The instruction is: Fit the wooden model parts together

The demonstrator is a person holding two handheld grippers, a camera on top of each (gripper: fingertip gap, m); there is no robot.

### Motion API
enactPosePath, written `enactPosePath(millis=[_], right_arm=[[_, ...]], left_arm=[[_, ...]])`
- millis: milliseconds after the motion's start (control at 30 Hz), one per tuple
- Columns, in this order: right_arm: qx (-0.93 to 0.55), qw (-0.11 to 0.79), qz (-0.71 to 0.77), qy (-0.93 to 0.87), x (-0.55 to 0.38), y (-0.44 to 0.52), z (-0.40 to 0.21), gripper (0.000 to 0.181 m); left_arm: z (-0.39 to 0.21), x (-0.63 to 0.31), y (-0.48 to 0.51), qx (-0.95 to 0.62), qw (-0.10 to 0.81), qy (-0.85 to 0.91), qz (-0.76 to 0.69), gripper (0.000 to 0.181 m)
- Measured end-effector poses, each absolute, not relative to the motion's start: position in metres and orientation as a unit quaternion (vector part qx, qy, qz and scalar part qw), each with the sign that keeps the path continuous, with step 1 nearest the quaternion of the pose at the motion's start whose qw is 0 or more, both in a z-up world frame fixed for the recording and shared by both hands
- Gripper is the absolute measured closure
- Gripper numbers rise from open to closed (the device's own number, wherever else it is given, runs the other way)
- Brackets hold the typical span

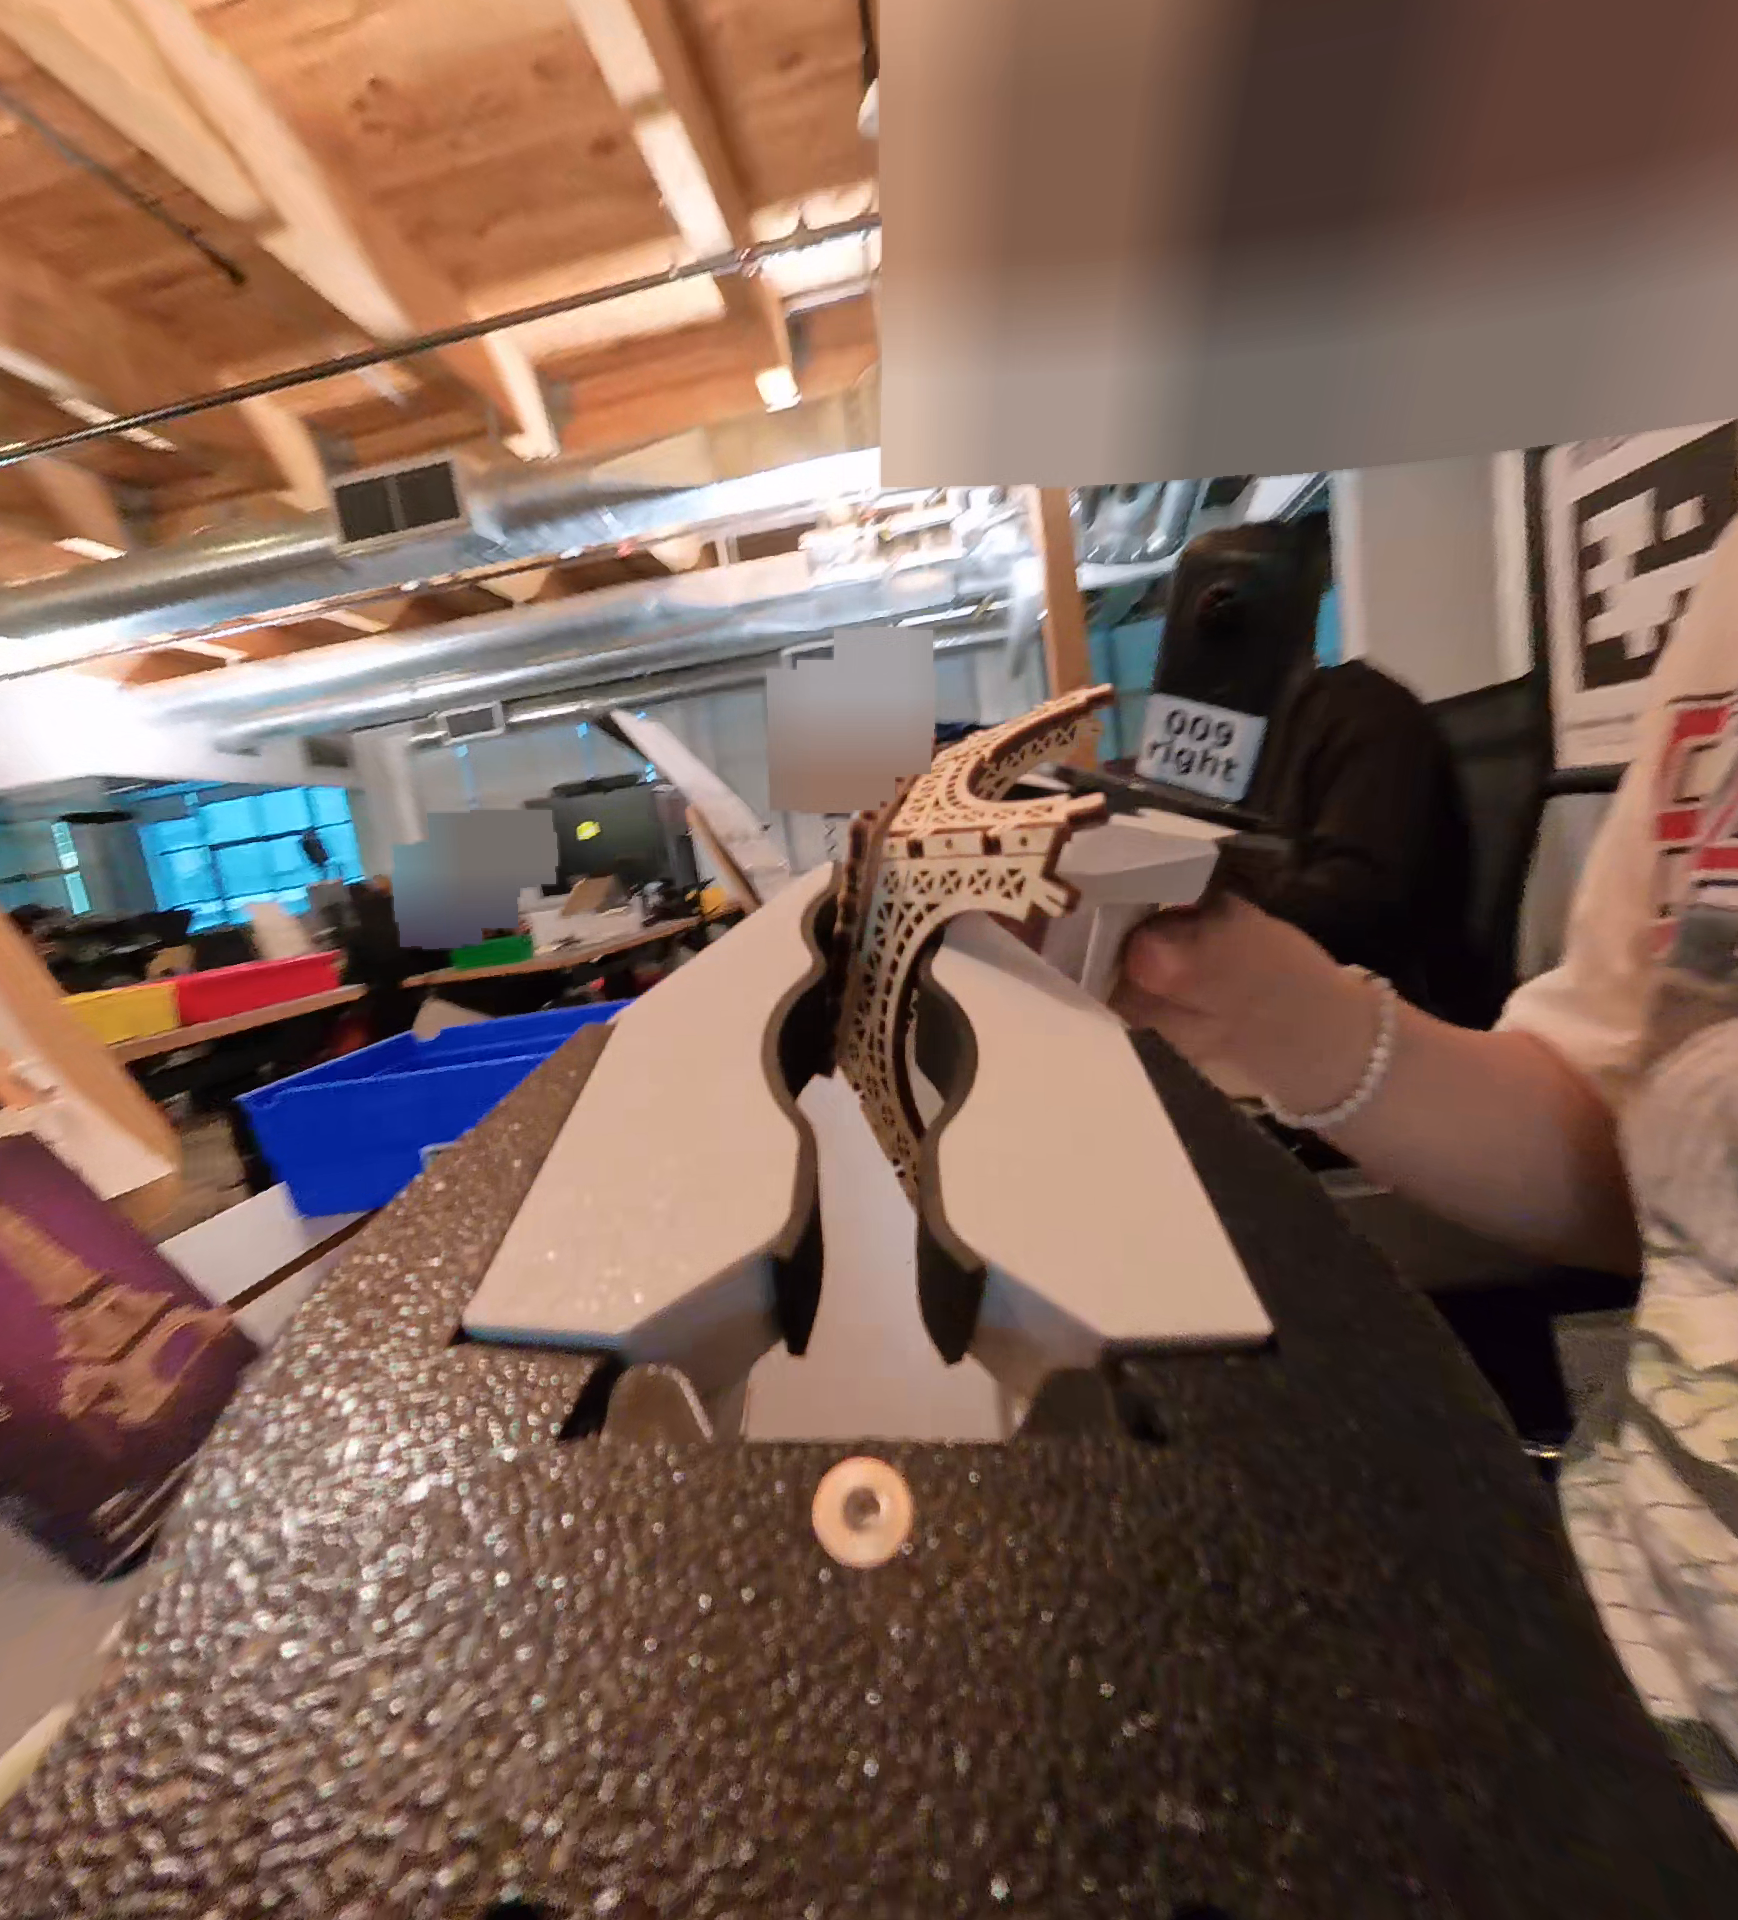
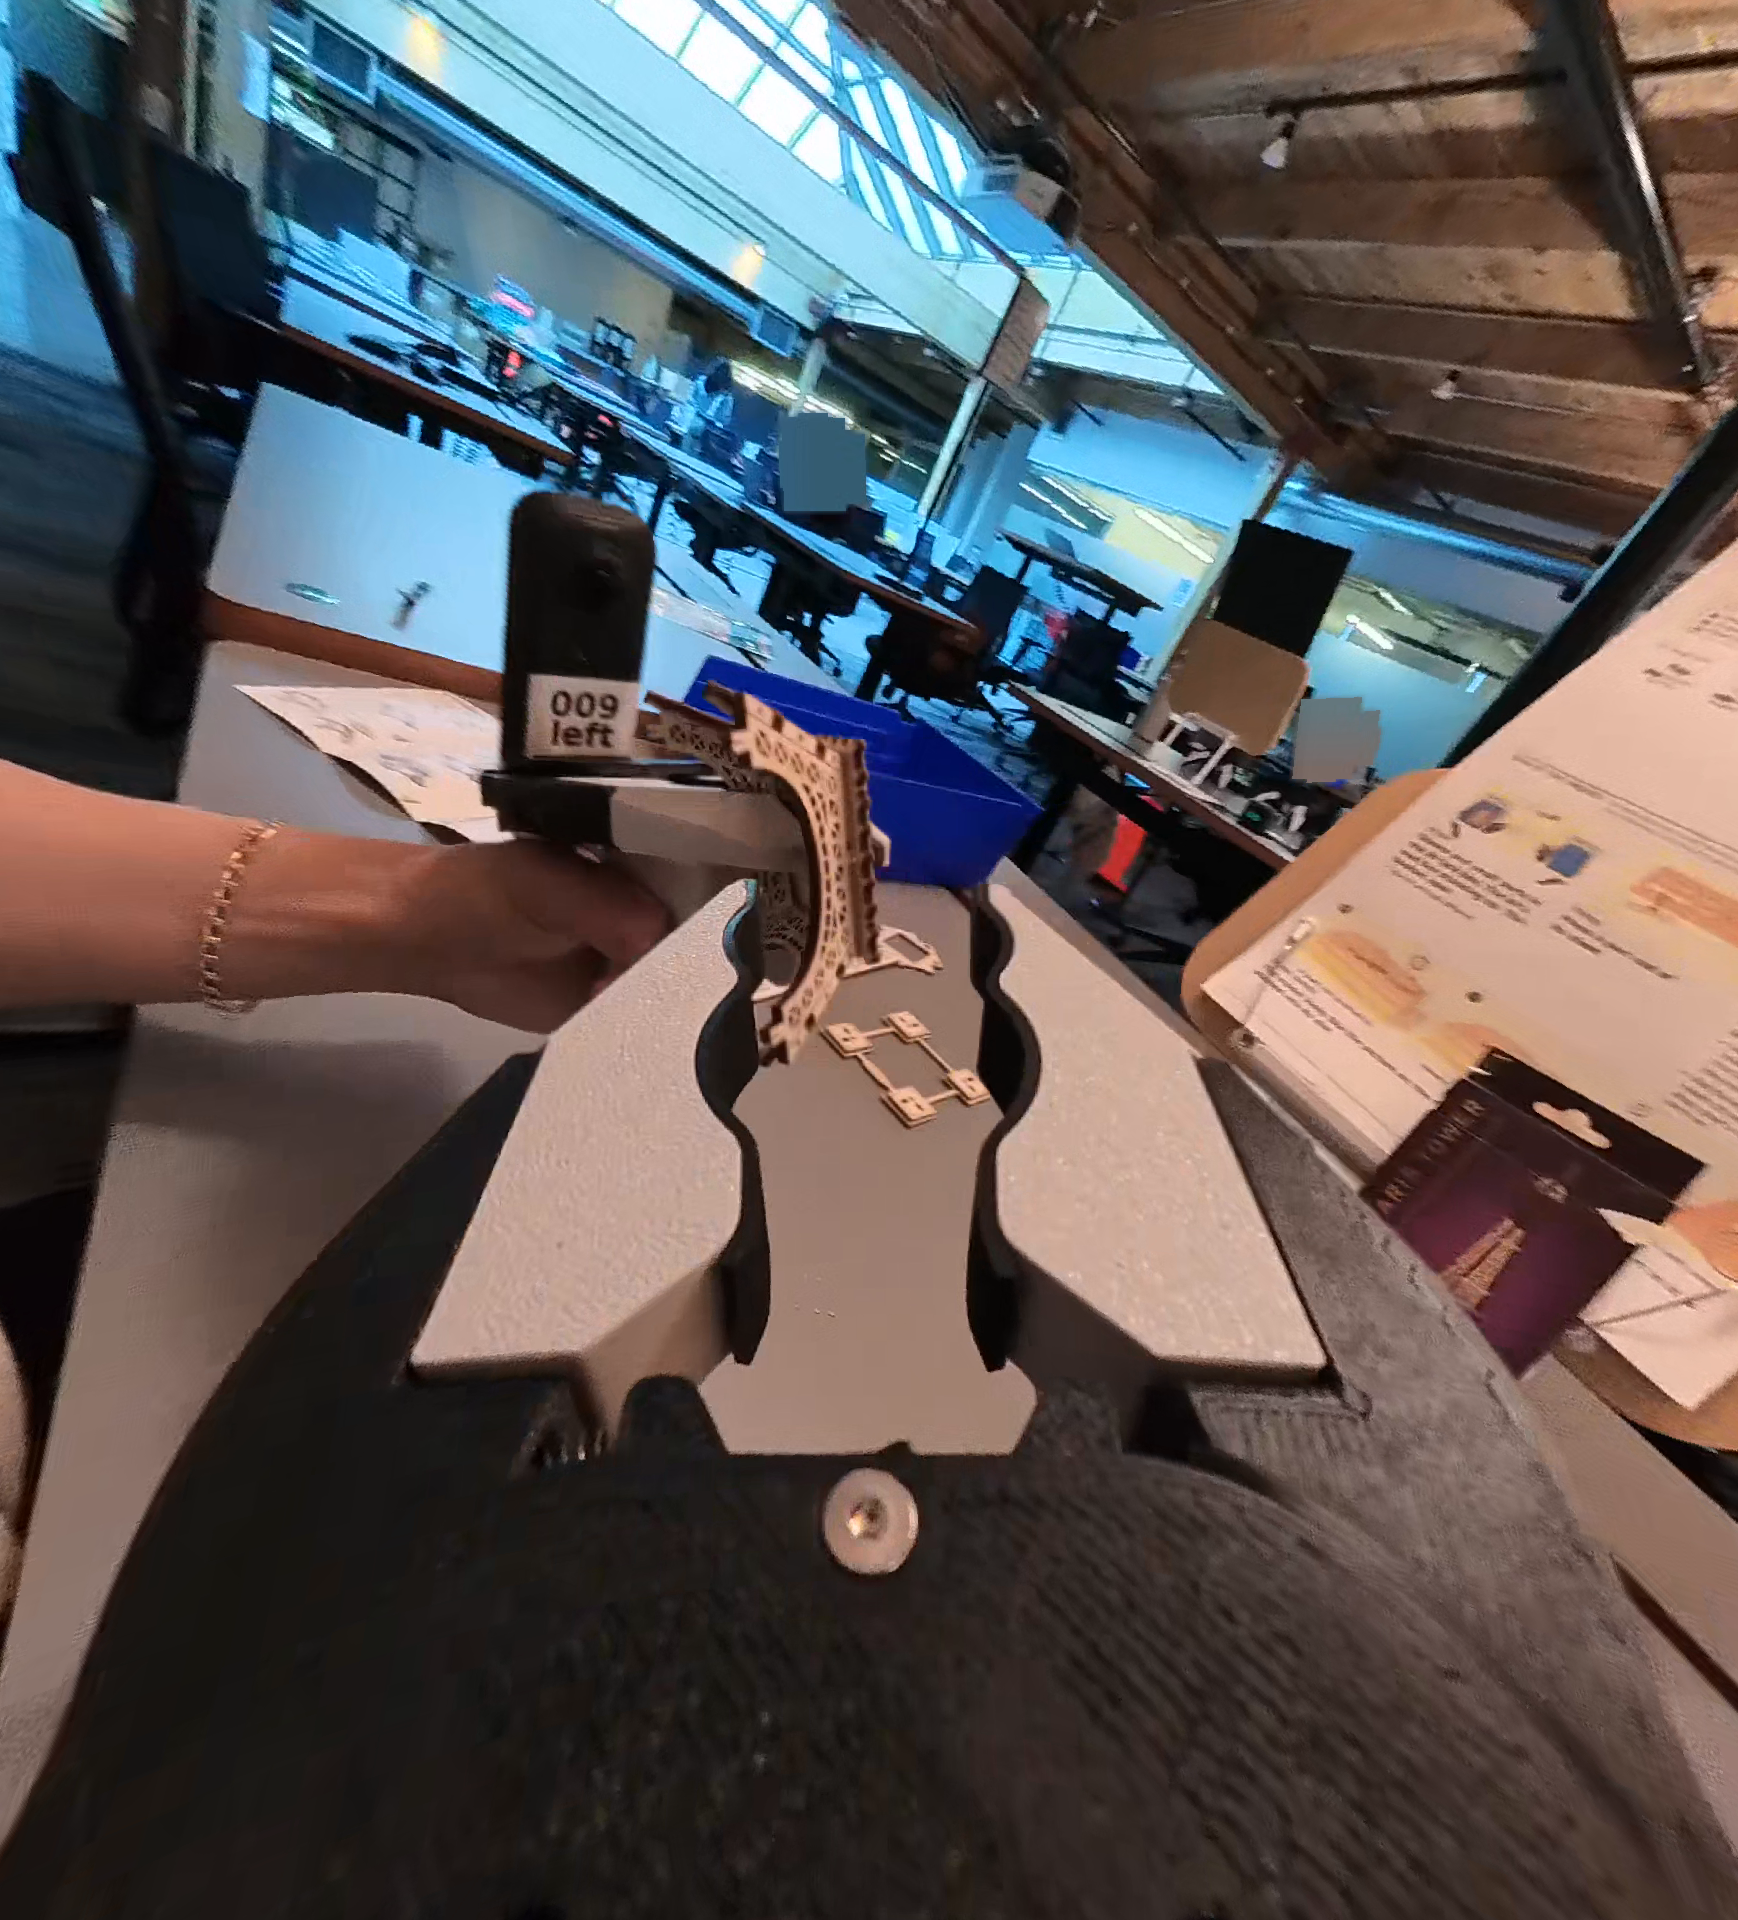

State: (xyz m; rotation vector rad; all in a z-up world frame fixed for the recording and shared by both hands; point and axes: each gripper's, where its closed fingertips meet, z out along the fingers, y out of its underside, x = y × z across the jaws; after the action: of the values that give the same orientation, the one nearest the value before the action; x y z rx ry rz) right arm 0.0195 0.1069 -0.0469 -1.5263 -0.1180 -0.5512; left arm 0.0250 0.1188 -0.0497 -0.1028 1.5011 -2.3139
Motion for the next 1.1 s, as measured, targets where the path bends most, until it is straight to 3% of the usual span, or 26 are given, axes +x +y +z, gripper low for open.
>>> enactPosePath(millis=[500,1100], right_arm=[[-0.686,0.686,-0.229,-0.086,0.005,0.120,-0.052,0.168],[-0.679,0.715,-0.152,-0.070,0.000,0.114,-0.047,0.167]], left_arm=[[-0.049,0.010,0.110,-0.018,0.125,0.518,-0.846,0.175],[-0.048,0.008,0.103,-0.046,0.029,0.500,-0.864,0.175]])
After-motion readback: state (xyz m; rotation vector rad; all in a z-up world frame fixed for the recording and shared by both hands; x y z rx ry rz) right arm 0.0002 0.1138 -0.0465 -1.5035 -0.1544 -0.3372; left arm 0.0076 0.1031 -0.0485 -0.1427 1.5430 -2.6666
